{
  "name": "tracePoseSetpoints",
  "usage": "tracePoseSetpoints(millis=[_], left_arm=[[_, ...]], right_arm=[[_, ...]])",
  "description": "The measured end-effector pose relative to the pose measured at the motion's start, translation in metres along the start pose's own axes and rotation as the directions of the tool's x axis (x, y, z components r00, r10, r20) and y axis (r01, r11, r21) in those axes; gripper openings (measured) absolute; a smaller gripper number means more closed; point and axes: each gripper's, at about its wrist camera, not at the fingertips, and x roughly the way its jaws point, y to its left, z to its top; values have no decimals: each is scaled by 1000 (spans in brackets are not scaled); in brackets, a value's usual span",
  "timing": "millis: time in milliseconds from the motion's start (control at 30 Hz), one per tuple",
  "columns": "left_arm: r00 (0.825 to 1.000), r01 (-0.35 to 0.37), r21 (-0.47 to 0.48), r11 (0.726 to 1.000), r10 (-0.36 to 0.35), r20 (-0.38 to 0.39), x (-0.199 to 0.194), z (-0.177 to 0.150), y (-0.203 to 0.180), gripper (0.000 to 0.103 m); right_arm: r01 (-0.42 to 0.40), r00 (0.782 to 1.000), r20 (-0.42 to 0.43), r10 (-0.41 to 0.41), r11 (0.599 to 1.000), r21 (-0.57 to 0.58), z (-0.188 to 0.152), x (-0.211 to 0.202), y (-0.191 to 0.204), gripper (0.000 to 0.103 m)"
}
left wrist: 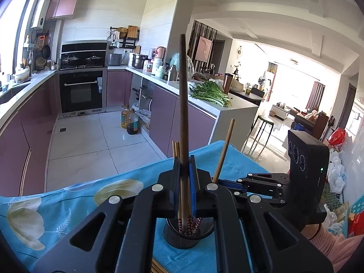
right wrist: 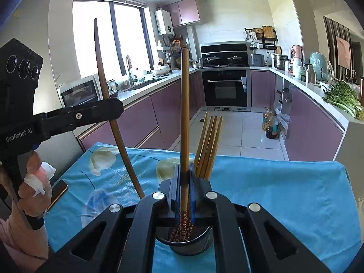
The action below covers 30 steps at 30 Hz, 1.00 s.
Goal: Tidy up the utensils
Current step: 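Lower the chopsticks into the holder and open both tools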
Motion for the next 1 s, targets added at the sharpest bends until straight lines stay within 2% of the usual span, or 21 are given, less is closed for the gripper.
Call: tracePoseSetpoints(millis=[133, 300, 467, 600, 767, 1000], left_arm=[[999, -24, 25, 999, 25, -23, 12, -6, -3, 8], [993, -22, 58, 998, 29, -116, 27, -19, -8, 8], [970, -4, 87, 996, 25, -244, 46, -31, -7, 8], [946, 10, 68, 998, 12, -325, 69, -41, 0, 8], [941, -1, 39, 999, 14, -338, 85, -43, 10, 8], [949, -33, 33, 999, 42, -314, 84, -47, 10, 12]], right_arm=[[4, 1000, -22, -3, 1000, 7, -3, 4, -6, 6], [-4, 998, -60, 5, 1000, 24, -8, 10, -12, 6], [-16, 994, -109, 22, 999, 50, -13, 19, -20, 6], [-24, 987, -153, 37, 996, 84, -17, 32, -28, 7], [-13, 987, -159, 32, 993, 115, -18, 38, -34, 8], [-9, 989, -143, 28, 991, 132, -19, 37, -37, 9]])
